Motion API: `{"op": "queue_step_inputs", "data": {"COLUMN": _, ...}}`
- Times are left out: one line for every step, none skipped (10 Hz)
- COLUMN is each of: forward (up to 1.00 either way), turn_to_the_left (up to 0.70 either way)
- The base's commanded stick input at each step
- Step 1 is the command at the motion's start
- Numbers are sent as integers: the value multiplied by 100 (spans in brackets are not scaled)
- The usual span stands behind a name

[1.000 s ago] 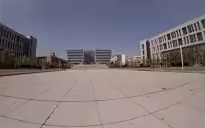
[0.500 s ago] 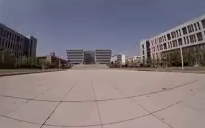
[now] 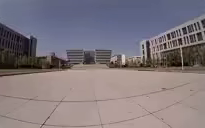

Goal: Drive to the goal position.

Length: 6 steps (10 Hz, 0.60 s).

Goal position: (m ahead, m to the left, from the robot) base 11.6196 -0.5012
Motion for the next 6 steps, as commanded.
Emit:
{"op": "queue_step_inputs", "data": {"forward": 4, "turn_to_the_left": 0}}
{"op": "queue_step_inputs", "data": {"forward": 4, "turn_to_the_left": 0}}
{"op": "queue_step_inputs", "data": {"forward": 4, "turn_to_the_left": 0}}
{"op": "queue_step_inputs", "data": {"forward": 4, "turn_to_the_left": 0}}
{"op": "queue_step_inputs", "data": {"forward": 4, "turn_to_the_left": 0}}
{"op": "queue_step_inputs", "data": {"forward": 4, "turn_to_the_left": 0}}
